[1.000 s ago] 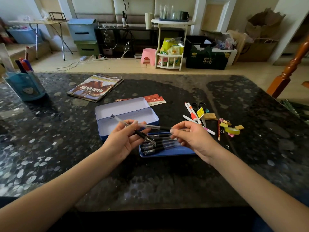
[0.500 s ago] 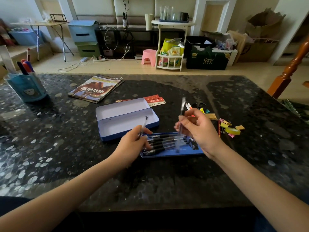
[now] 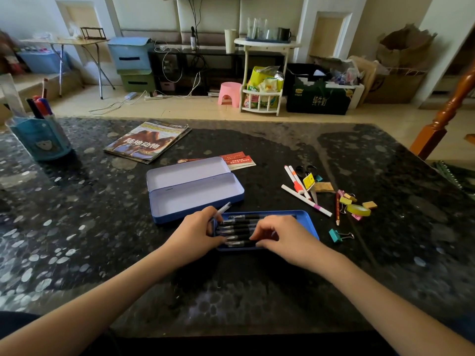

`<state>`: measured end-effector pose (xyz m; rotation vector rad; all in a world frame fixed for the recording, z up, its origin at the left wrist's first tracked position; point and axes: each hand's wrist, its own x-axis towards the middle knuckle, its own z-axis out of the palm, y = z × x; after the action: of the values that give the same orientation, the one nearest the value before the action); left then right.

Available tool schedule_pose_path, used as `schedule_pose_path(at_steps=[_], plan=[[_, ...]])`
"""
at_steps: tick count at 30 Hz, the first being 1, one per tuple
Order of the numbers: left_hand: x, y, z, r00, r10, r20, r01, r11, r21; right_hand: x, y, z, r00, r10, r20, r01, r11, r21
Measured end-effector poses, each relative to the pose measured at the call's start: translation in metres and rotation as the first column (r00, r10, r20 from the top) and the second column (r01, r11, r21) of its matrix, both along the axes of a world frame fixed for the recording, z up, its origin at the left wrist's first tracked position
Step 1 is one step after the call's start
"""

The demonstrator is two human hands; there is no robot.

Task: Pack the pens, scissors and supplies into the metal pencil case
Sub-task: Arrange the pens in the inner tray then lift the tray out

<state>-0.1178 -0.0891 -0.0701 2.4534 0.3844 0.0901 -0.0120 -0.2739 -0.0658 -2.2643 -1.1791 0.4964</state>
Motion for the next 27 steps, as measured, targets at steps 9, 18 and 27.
schedule_pose_path(at_steps=[9, 18, 27], plan=[[0.003, 0.001, -0.005, 0.997, 0.062, 0.055, -0.059, 0.997, -0.052, -0.007, 0.014, -0.014, 0.999, -0.015, 0.051, 0.009, 0.993, 0.118], [0.011, -0.009, 0.008, 0.943, 0.269, 0.197, -0.073, 0.743, -0.666, -0.014, 0.015, 0.001, 0.943, -0.074, -0.326, 0.183, 0.930, 0.318], [0.008, -0.013, 0.009, 0.976, 0.162, 0.146, 0.002, 0.662, -0.749, -0.016, 0.013, 0.007, 0.948, -0.118, -0.296, 0.211, 0.928, 0.306]])
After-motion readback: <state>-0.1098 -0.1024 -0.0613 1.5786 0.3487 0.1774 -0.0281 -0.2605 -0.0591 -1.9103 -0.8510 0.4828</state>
